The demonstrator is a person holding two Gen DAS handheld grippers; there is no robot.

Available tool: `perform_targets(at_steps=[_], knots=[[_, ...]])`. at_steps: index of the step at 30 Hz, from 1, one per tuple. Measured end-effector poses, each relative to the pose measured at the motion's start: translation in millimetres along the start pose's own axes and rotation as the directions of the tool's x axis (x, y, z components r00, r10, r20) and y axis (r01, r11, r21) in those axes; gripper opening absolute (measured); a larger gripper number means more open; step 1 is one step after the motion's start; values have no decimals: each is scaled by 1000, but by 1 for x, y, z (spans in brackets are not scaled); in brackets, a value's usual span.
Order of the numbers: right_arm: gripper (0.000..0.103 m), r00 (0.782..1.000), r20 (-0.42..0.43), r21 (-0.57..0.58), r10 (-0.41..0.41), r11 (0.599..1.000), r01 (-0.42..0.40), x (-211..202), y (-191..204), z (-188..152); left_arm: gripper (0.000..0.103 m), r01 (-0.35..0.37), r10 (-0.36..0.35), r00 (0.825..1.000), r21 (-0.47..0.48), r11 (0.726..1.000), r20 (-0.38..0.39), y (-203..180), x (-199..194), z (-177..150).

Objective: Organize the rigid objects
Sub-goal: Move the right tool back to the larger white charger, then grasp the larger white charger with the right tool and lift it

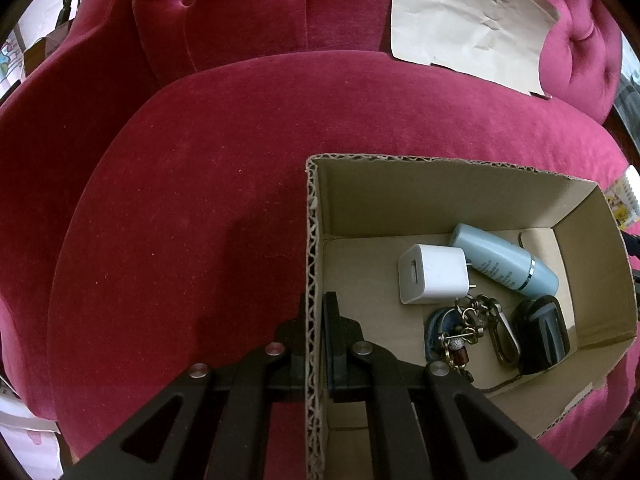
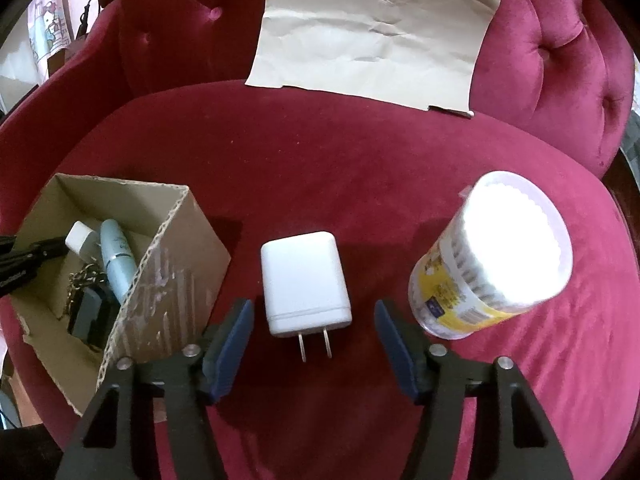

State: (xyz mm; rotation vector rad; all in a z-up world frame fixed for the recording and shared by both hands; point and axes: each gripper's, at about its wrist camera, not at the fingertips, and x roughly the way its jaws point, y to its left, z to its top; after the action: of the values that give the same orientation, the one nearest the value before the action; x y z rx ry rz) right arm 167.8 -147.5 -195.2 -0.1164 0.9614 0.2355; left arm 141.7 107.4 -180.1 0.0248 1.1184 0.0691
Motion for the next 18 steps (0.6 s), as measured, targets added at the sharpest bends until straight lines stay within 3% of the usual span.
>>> perform_targets(at_steps=[6,10,18], knots=[[61,1000,-16,7,-18,1000,18,10,1,4,4,0,0,1000,0,1000,-1,-1,0,0],[47,1000,-21,14,-12,1000,12,13,3,7,4,-1,1,1000,0,1000,0,-1,0,0],[47,999,-20,17,-29,999,30,12,5,6,4,0,0,1000,0,1000,0,-1,0,0]])
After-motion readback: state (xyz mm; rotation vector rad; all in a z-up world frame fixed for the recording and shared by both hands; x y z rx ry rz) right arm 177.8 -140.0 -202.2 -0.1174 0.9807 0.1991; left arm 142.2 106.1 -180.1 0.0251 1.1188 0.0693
